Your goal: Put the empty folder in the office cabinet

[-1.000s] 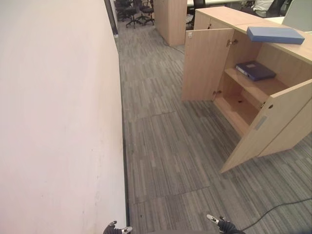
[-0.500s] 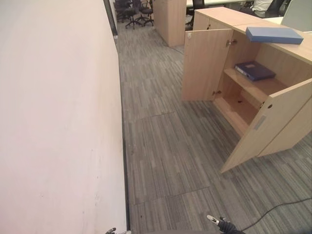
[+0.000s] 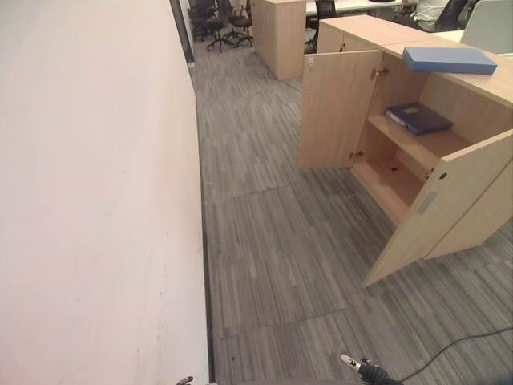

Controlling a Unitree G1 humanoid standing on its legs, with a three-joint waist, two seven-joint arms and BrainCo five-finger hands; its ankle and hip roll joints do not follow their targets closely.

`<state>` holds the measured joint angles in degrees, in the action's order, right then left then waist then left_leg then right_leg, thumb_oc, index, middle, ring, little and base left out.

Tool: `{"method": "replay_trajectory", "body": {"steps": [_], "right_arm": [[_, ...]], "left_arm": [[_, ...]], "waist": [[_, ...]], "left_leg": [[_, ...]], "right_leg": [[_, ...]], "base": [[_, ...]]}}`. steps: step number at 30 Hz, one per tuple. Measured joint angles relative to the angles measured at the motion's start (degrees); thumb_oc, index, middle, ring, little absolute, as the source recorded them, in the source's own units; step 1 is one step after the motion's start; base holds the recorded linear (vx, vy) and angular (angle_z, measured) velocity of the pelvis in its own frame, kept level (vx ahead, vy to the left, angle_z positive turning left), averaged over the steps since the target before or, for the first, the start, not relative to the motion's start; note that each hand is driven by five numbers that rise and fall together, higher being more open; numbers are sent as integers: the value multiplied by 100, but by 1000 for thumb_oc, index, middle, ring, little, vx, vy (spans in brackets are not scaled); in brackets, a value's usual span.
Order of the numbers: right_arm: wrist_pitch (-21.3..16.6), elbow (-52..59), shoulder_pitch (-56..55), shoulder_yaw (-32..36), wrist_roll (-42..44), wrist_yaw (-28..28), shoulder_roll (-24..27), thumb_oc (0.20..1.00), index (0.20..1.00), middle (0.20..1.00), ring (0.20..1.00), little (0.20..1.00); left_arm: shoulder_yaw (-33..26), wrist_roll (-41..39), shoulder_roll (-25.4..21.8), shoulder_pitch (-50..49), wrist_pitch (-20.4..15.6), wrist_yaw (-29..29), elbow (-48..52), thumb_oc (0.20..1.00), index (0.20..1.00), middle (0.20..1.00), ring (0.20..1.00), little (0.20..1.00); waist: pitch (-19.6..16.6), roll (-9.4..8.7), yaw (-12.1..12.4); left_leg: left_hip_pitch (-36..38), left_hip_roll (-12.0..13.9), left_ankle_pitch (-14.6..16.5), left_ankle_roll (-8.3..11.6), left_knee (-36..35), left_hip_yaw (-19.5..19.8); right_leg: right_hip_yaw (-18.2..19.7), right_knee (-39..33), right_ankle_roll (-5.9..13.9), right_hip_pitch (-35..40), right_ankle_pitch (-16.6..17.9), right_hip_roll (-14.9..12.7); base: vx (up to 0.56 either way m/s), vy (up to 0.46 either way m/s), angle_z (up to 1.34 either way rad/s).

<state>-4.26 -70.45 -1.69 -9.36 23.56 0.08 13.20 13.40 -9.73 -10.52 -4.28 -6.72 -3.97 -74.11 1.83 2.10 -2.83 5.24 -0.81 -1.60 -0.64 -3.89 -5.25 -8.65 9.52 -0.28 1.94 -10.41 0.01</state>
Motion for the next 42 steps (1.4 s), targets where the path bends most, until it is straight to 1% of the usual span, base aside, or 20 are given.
{"method": "replay_trajectory", "body": {"steps": [18, 19, 20, 22, 23, 24, 25, 27, 29, 30, 31, 32, 33, 36, 37, 38, 39, 40, 41, 42], "right_arm": [[4, 0, -7, 1, 3, 2, -1, 1000, 1000, 1000, 1000, 1000], [8, 1, 39, -102, -2, 9, -2, 1000, 1000, 1000, 1000, 1000], [9, 3, 80, -150, -3, 18, -2, 1000, 1000, 1000, 1000, 1000], [23, 0, 174, -180, -13, 50, -24, 1000, 1000, 1000, 1000, 1000], [54, 1, 239, -193, -41, 53, -37, 1000, 1000, 1000, 1000, 1000], [78, 14, 312, -192, -135, 76, -100, 1000, 1000, 1000, 1000, 1000], [72, 2, 365, -227, -210, 99, -88, 1000, 1000, 1000, 1000, 1000], [102, -238, 445, -254, -249, 93, -32, 1000, 1000, 1000, 1000, 1000], [111, -331, 434, -348, -282, 95, -9, 1000, 1000, 1000, 1000, 1000], [118, -376, 417, -409, -286, 95, 1, 1000, 1000, 1000, 1000, 1000], [120, -383, 425, -414, -291, 98, 6, 1000, 1000, 1000, 1000, 1000], [122, -383, 435, -413, -392, 103, 30, 1000, 1000, 1000, 1000, 1000], [118, -381, 458, -418, -461, 106, 44, 1000, 1000, 1000, 1000, 1000], [115, -412, 500, -427, -508, 105, 125, 1000, 1000, 1000, 1000, 1000], [118, -502, 594, -423, -512, 105, 165, 1000, 1000, 1000, 1000, 1000], [120, -528, 625, -412, -515, 106, 178, 1000, 1000, 1000, 1000, 1000], [110, -587, 649, -411, -526, 113, 173, 1000, 1000, 1000, 1000, 1000], [113, -655, 571, -402, -622, 109, 159, 1000, 1000, 1000, 1000, 1000], [110, -662, 462, -418, -684, 110, 178, 1000, 1000, 1000, 1000, 1000], [130, -661, 388, -404, -695, 112, 171, 1000, 1000, 1000, 1000, 1000]], "left_arm": [[-8, -14, -13, 9, -7, -2, 10, 1000, 1000, 1000, 1000, 1000], [-7, -44, -50, 35, -9, -5, 7, 1000, 1000, 1000, 1000, 1000], [-7, -73, -71, 42, -8, -7, 8, 1000, 1000, 1000, 1000, 1000], [-14, -118, -146, 141, -10, -11, 11, 1000, 1000, 1000, 1000, 1000], [-48, -127, -196, 223, -18, -14, 15, 1000, 1000, 1000, 1000, 1000], [-239, -136, -340, 313, -42, -23, 35, 1000, 1000, 1000, 1000, 1000], [-254, -172, -405, 433, -33, -47, 66, 1000, 1000, 1000, 1000, 1000], [-350, -288, -353, 482, -30, -55, 30, 1000, 1000, 1000, 1000, 1000], [-392, -298, -337, 440, -40, -59, 25, 1000, 1000, 1000, 1000, 1000], [-404, -299, -323, 426, -51, -62, 4, 1000, 1000, 1000, 1000, 1000], [-411, -302, -297, 428, -72, -64, 0, 1000, 1000, 1000, 1000, 1000], [-423, -304, -240, 439, -66, -71, -9, 1000, 1000, 1000, 1000, 1000], [-437, -338, -218, 378, -63, -81, -9, 1000, 1000, 1000, 1000, 1000], [-450, -342, -115, 368, -55, -126, -20, 1000, 1000, 1000, 1000, 1000], [-454, -344, -74, 377, -51, -127, -19, 1000, 1000, 1000, 1000, 1000], [-459, -344, -59, 367, -58, -126, -5, 1000, 1000, 1000, 1000, 1000], [-517, -342, -63, 277, -19, -112, -51, 1000, 1000, 1000, 1000, 1000], [-673, -340, -46, 202, -16, -107, -209, 1000, 1000, 1000, 1000, 1000], [-670, -339, -47, 150, -12, -107, -234, 1000, 1000, 1000, 1000, 1000], [-669, -337, -69, 151, -9, -102, -246, 1000, 1000, 1000, 1000, 1000]], "waist": [[30, -28, 0], [64, -88, 14], [95, -80, 14], [228, -224, 22], [325, -319, 34], [522, -639, 92], [640, -753, 172], [709, -722, 298], [773, -682, 320], [783, -682, 332], [766, -666, 320], [755, -605, 324], [763, -541, 321], [849, -347, 351], [892, -261, 369], [885, -197, 430], [889, -203, 446], [745, -194, 460], [627, -176, 429], [566, -172, 428]], "left_leg": [[-55, 18, 8, 11, -17, -13], [-142, 35, 41, 62, 49, -24], [-145, 42, 22, 86, 53, -18], [-274, 61, 25, 104, 178, -25], [-405, 72, 26, 259, 387, -23], [-1061, 26, 4, 327, 1437, -26], [-1367, 42, 10, 326, 2008, -64], [-1727, 174, 3, 339, 2833, 10], [-1900, 213, -19, 376, 3166, 72], [-1953, 211, 33, 327, 3146, 106], [-1976, 207, 42, 321, 2660, 106], [-1859, 206, -4, 318, 1639, 93], [-1860, 213, -15, 325, 1234, 101], [-1884, 186, -405, 475, -68, 101], [-1970, 195, -457, 535, -202, 173], [-2021, 203, -488, 506, -205, 198], [-1978, 193, -568, 394, -209, 106], [-1833, 164, -569, 392, -157, 5], [-1789, 155, -567, 385, -153, -1], [-1655, 89, -741, 184, -159, -47]], "right_leg": [[2, 13, -18, -88, -15, 10], [8, 131, -62, -197, -51, 12], [5, 146, -73, -208, -59, 24], [10, 300, -136, -361, -108, 20], [-45, 399, -168, -439, -117, -6], [-123, 521, -346, -607, -160, -75], [-98, 402, -370, -568, -54, -138], [-101, 94, -491, -341, 64, -14], [-98, -84, -627, -98, 125, 35], [-106, -184, -638, -31, 134, 46], [-107, -332, -582, 7, 183, 67], [-72, -572, -448, 48, 342, 104], [-13, -737, -438, 153, 431, 154], [62, -1498, -332, 582, 658, 281], [116, -1495, -326, 630, 617, 335], [246, -1505, -371, 686, 591, 372], [363, -1476, -241, 871, 457, 369], [464, -1495, -303, 1086, 295, 343], [476, -1466, -249, 1169, 174, 337], [490, -1463, -187, 1301, 22, 254]], "base": [[17, -29, -1], [-30, -69, -3], [-78, -133, -2], [-64, -154, 3], [-34, -166, 12], [-12, -214, 8], [21, -102, -1], [38, -60, -5], [87, -18, 5], [167, 17, 14], [276, 57, 2], [219, 52, -2], [305, 88, -8], [266, 83, -12], [327, 112, -43], [435, 160, -68], [450, 209, -83], [435, 225, -58], [441, 251, -31], [309, 196, -10]]}}
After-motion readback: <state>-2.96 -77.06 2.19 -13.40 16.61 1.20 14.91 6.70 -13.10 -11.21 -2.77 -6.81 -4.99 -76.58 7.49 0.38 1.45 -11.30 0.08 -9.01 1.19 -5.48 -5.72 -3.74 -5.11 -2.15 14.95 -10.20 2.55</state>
